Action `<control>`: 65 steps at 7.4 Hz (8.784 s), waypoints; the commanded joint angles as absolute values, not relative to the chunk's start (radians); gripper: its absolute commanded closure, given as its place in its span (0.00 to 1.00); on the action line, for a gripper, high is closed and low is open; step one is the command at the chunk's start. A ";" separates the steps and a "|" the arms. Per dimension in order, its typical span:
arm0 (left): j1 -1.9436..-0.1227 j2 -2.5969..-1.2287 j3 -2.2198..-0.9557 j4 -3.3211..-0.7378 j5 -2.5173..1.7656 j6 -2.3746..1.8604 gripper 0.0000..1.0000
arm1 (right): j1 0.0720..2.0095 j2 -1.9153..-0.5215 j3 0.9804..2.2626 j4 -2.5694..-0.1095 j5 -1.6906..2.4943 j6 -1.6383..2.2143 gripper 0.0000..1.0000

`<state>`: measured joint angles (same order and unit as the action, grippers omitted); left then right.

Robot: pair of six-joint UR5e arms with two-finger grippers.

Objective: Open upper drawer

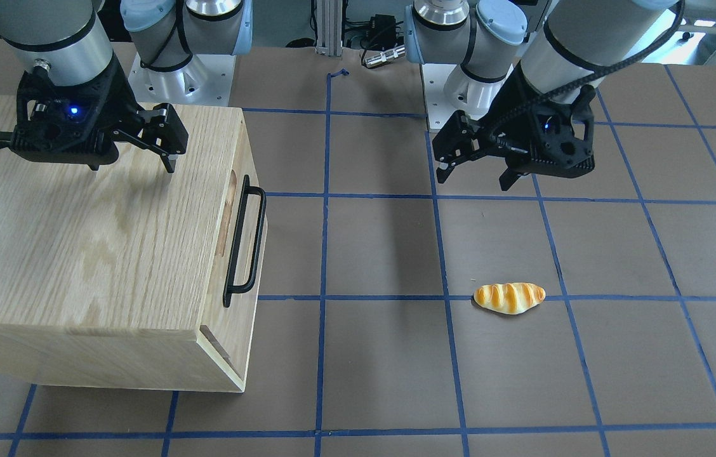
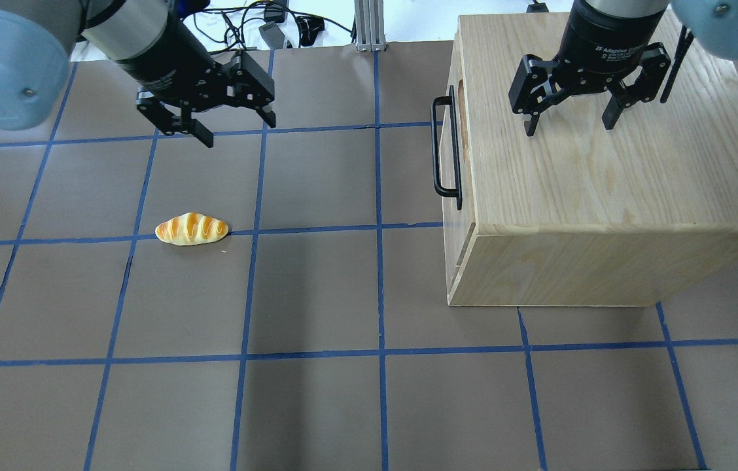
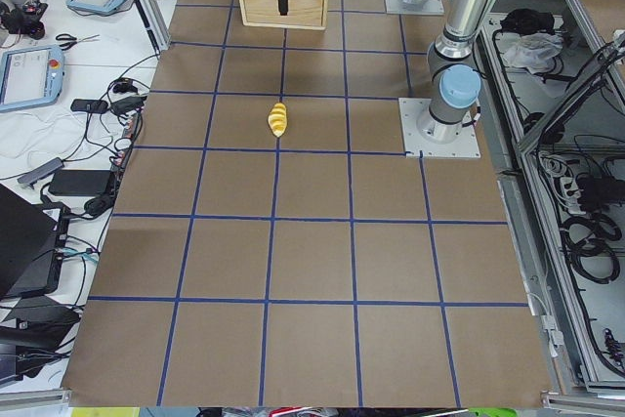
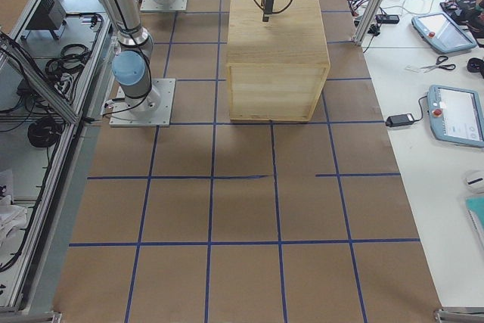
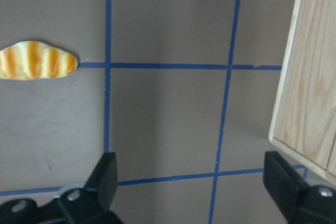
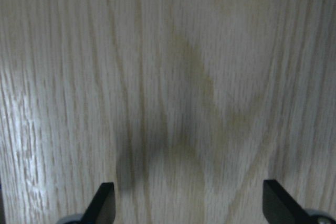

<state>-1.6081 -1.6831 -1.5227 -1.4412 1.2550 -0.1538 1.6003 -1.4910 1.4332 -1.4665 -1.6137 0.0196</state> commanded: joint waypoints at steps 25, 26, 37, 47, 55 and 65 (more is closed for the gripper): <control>-1.868 -1.894 -1.569 -1.040 1.281 -0.244 0.00 | 1.601 -1.491 1.434 -1.466 -1.614 0.020 0.00; -1.859 -1.893 -1.572 -1.043 1.284 -0.206 0.00 | 1.601 -1.491 1.433 -1.466 -1.614 0.020 0.00; -1.683 -1.842 -1.580 -1.157 1.284 -0.041 0.00 | 1.601 -1.491 1.434 -1.466 -1.614 0.018 0.00; -1.536 -1.665 -1.529 -1.531 1.488 0.084 0.00 | 1.601 -1.491 1.433 -1.466 -1.614 0.020 0.00; -1.595 -1.566 -1.514 -1.578 1.592 0.066 0.00 | 1.601 -1.491 1.433 -1.466 -1.614 0.020 0.00; -1.595 -1.557 -1.519 -1.572 1.589 0.066 0.00 | 1.600 -1.491 1.433 -1.466 -1.614 0.020 0.00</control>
